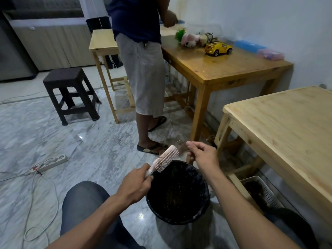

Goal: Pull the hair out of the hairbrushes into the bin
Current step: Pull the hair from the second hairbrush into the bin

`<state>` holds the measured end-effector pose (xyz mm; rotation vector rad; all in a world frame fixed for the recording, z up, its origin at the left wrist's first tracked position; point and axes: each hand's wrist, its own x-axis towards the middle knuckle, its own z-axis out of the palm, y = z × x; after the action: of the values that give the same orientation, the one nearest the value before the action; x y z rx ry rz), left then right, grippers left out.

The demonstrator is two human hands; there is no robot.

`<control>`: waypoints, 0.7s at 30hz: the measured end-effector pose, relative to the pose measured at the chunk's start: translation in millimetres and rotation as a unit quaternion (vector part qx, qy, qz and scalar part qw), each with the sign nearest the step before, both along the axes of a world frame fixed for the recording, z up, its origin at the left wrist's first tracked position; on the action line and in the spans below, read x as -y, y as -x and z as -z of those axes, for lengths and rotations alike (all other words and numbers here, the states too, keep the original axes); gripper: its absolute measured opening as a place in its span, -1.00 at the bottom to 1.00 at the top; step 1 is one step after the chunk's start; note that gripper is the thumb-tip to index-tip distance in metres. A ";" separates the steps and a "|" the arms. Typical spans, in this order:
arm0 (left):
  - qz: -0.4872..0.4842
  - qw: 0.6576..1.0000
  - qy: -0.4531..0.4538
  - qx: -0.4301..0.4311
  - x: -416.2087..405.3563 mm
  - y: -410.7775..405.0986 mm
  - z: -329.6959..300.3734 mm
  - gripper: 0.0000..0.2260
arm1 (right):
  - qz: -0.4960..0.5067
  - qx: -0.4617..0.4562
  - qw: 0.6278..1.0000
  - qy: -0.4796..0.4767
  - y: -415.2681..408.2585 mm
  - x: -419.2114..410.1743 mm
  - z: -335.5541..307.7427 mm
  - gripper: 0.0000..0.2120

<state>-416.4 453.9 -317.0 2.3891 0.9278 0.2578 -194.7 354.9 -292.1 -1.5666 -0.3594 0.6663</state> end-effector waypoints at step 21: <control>0.019 0.998 0.038 0.042 -6.7 -3.6 -6.8 -0.92 | -0.297 0.065 0.945 0.118 9.2 2.1 17.2 0.16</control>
<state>-412.8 460.6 -310.2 2.3046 0.8380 0.3004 -203.9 352.8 -309.3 -1.7435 -0.9006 1.1019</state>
